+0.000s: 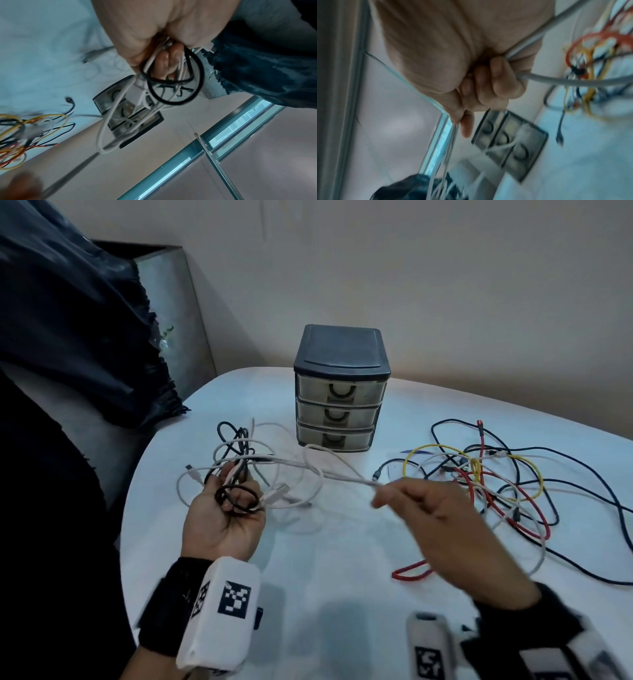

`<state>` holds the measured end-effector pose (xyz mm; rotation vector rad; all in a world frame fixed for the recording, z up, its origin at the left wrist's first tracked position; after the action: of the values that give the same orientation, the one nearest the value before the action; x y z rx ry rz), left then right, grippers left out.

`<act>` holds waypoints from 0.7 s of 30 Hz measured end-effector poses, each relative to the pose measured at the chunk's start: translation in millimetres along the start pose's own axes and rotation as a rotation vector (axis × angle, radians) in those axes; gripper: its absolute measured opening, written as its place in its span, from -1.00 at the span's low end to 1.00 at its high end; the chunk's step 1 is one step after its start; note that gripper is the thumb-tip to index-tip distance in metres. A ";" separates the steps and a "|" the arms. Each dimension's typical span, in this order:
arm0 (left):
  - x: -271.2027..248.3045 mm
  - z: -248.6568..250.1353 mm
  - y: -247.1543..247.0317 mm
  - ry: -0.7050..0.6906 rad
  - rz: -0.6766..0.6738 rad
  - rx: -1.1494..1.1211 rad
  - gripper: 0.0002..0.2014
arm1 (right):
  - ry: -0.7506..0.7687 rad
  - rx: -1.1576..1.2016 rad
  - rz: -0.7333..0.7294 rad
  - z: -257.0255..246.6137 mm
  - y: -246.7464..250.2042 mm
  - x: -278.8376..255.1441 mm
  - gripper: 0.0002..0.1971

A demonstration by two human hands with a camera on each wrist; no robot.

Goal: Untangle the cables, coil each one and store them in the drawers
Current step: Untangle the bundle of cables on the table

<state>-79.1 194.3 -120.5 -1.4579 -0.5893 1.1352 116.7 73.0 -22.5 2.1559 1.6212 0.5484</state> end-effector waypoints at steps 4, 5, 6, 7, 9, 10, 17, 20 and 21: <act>2.1 19.8 12.0 -0.095 0.088 0.072 -0.76 | -0.025 0.063 0.310 15.7 74.1 -9.3 -0.76; 2.4 25.7 14.2 -0.136 0.110 0.085 -0.74 | -0.049 0.134 0.435 28.2 95.9 -12.9 -0.77; 2.4 30.4 15.4 -0.163 0.123 0.090 -0.75 | -0.076 0.195 0.553 42.8 117.0 -16.7 -0.76; 2.5 34.6 16.7 -0.182 0.137 0.088 -0.77 | -0.110 0.237 0.651 58.5 137.0 -19.8 -0.76; 1.3 39.3 18.7 -0.187 0.168 0.086 -0.80 | -0.229 0.285 0.787 92.2 169.9 -23.0 -0.79; 0.2 39.8 17.1 -0.182 0.169 0.097 -0.85 | -0.281 0.317 0.829 105.7 181.2 -25.1 -0.79; -11.8 0.5 -10.5 -0.041 0.027 0.391 -0.74 | -0.244 0.386 0.827 108.3 170.5 -19.5 -0.77; -19.5 -24.8 -20.2 -0.059 0.007 0.466 -0.70 | -0.265 0.231 0.602 84.3 140.1 -4.9 -0.78; -21.8 -32.2 -21.9 -0.065 0.000 0.493 -0.72 | -0.280 0.122 0.512 78.2 129.4 -0.8 -0.79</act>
<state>-54.4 166.0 -96.4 -0.9999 -0.3202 1.2273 262.6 33.3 -21.2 2.6125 0.9767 0.2693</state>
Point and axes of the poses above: each hand's wrist, its own x-axis towards the middle knuckle, its own y-axis out of the back of the hand, z = x × y, the point moved 10 cm from there along x, towards the middle knuckle, and after that the axes turned 2 degrees about -x, right-handed, at the moved point
